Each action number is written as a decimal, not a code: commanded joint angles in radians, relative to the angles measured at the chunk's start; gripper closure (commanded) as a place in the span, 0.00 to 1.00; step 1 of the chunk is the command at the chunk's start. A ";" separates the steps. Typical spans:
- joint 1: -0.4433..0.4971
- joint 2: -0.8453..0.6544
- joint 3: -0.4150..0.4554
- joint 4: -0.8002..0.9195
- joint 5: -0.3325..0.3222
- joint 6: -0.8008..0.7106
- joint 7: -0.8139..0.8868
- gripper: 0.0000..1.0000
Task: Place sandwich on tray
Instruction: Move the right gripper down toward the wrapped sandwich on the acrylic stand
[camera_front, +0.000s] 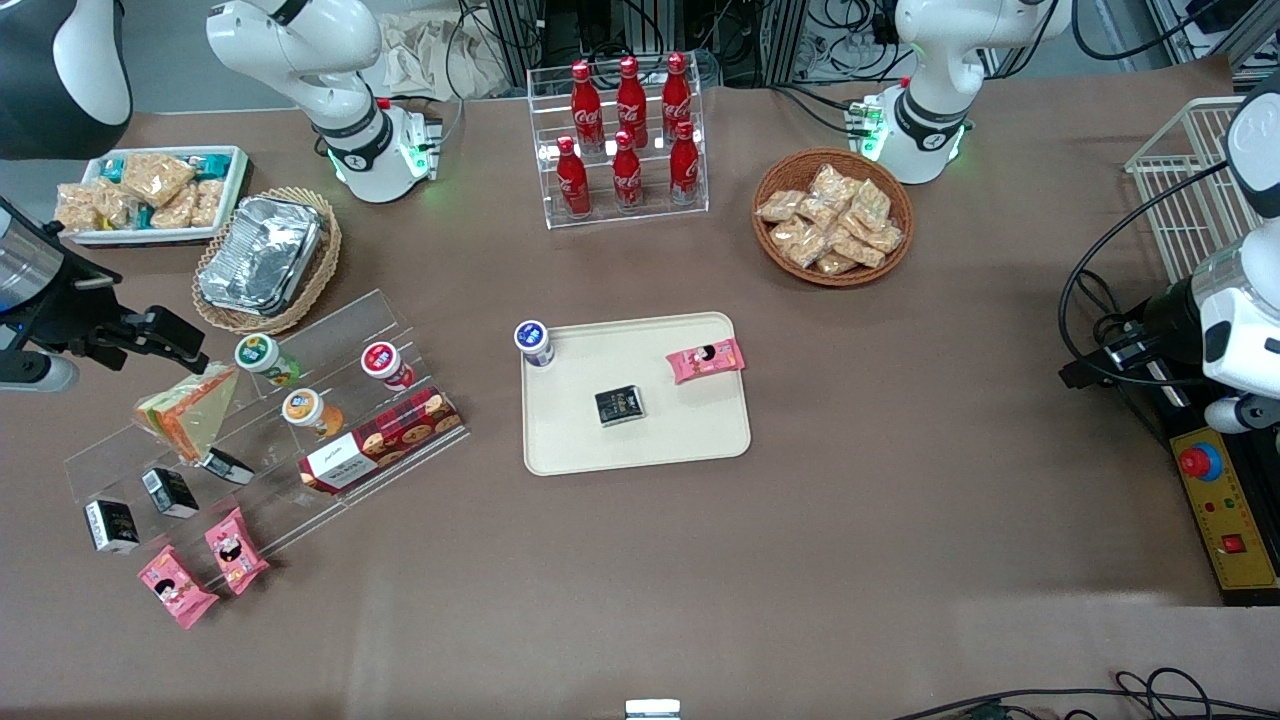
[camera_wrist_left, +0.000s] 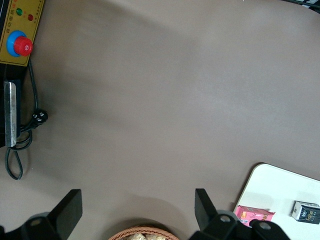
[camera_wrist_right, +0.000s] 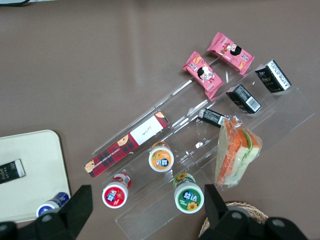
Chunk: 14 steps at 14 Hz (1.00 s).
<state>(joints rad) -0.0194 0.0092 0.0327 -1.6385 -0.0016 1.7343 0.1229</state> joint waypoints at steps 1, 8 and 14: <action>-0.008 0.012 0.001 0.025 0.022 -0.028 0.011 0.01; -0.028 0.006 -0.017 -0.038 0.022 -0.061 0.020 0.01; -0.125 0.011 -0.017 -0.161 0.008 0.072 -0.006 0.01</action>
<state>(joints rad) -0.1341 0.0299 0.0084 -1.7399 -0.0013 1.7444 0.1253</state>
